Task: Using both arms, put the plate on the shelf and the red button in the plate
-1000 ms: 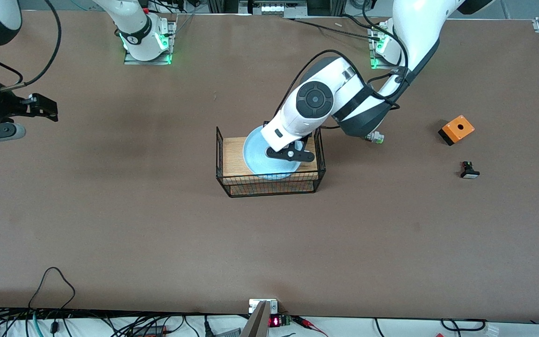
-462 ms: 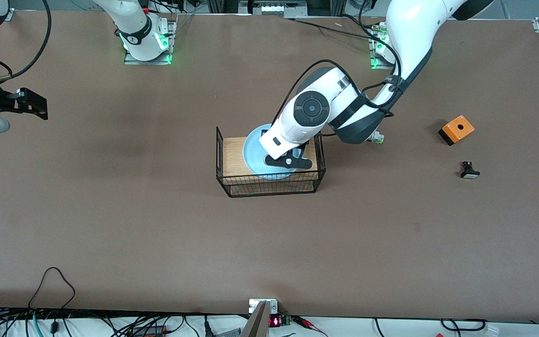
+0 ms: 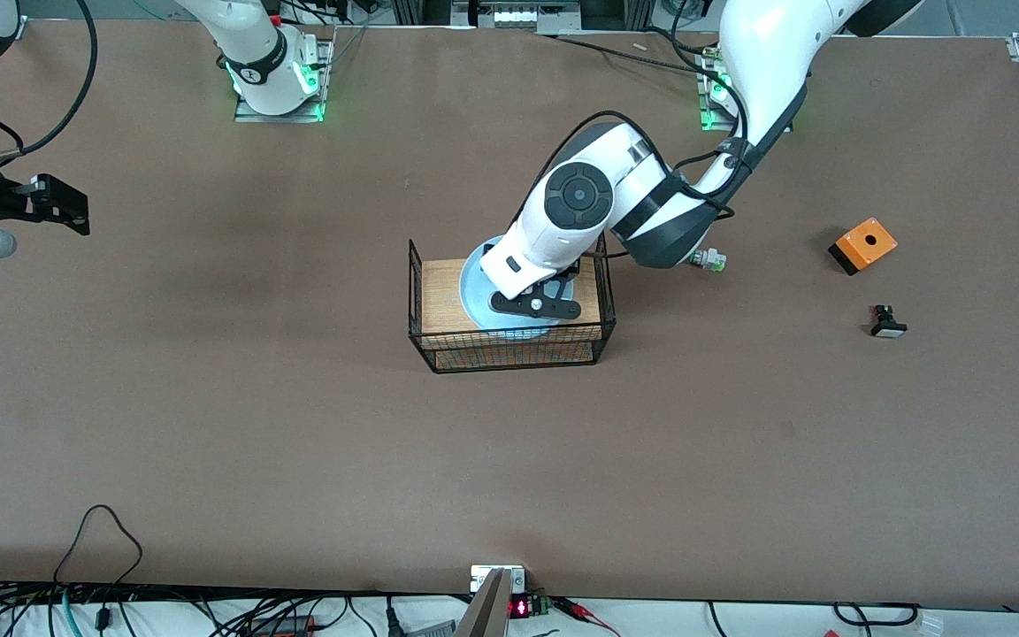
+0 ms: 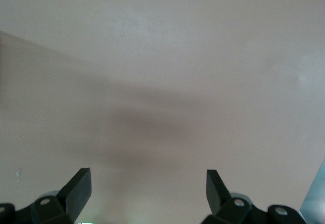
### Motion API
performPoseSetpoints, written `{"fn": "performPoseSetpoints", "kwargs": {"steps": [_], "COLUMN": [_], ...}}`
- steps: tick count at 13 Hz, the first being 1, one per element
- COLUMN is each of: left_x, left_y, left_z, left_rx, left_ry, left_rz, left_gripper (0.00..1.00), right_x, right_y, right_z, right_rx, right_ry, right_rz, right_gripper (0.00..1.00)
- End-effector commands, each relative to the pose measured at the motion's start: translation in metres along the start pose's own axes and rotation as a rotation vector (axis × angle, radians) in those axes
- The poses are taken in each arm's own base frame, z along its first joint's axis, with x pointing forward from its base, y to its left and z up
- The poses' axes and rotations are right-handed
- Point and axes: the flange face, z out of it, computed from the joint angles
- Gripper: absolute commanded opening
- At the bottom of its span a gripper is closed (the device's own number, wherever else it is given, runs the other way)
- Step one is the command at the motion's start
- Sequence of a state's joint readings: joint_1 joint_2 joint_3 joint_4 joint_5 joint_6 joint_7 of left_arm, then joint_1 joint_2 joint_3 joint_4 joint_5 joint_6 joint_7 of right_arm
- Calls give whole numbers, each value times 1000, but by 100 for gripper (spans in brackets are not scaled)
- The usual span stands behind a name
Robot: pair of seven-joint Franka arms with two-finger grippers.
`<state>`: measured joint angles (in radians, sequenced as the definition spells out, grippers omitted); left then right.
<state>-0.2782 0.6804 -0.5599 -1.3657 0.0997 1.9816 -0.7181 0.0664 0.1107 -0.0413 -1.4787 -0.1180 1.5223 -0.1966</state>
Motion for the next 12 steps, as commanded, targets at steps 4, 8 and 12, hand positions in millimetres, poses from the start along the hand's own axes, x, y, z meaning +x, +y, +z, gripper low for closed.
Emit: {"fn": "performPoseSetpoints", "kwargs": {"steps": [4,8,12], "left_x": [-9,0,19], "left_y": [-18,-89,-186], "left_z": [-111,-193,-228], "left_rx": [49,82,131], "left_ry": [115,176,124], "left_rz": [-30,-137,-247], "left_gripper": [100,100,100], "right_x": [-8,-15,-10], "right_y": [-2,2,-8], "right_z": [-2,2,4], "right_rx": [41,49,52], "right_ry": [-35,-83,-80], "right_rz": [1,12,53], "right_gripper": [100,100,100]}}
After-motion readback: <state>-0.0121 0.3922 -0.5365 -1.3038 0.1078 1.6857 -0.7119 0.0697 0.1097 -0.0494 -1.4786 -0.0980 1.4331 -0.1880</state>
